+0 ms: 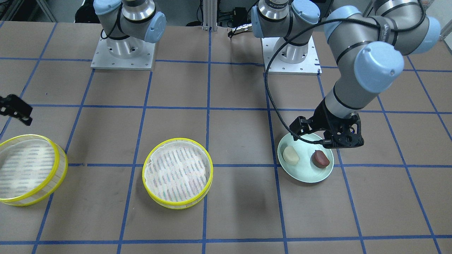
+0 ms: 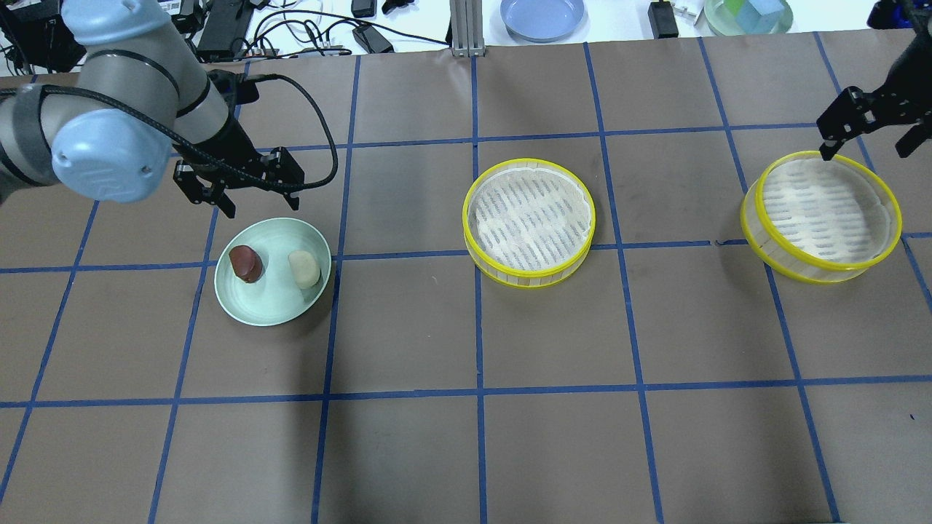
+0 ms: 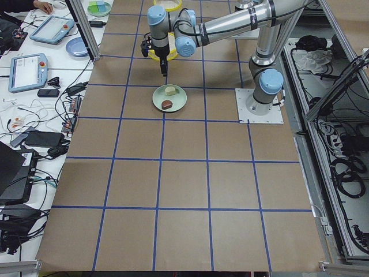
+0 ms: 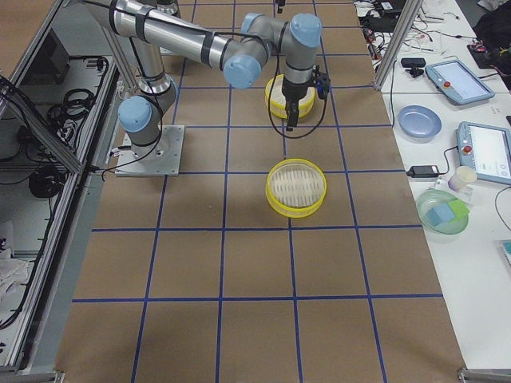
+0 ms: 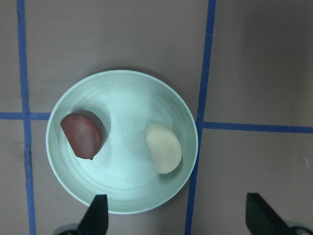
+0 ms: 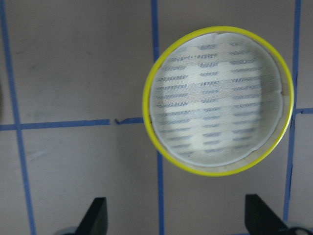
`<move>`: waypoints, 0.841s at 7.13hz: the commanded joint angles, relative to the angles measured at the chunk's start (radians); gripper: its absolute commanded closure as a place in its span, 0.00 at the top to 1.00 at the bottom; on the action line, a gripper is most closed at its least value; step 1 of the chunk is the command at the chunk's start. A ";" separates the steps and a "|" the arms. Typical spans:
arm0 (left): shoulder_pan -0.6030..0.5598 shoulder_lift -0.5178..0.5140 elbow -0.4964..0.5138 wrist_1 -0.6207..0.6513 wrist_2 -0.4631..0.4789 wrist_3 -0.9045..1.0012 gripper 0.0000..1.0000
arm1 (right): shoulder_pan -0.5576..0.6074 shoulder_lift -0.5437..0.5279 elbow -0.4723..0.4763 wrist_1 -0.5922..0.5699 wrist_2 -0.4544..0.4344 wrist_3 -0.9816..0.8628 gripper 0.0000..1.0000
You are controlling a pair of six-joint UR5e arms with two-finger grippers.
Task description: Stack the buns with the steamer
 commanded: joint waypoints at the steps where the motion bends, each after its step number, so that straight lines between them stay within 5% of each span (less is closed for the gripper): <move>1: 0.001 -0.100 -0.022 0.023 -0.040 0.002 1.00 | -0.115 0.168 -0.007 -0.219 0.003 -0.088 1.00; 4: 0.010 -0.201 -0.022 0.025 -0.025 0.006 1.00 | -0.175 0.287 -0.007 -0.286 0.000 -0.273 0.99; 6: 0.035 -0.235 -0.022 0.026 -0.028 0.006 0.89 | -0.197 0.319 -0.004 -0.305 0.009 -0.332 0.94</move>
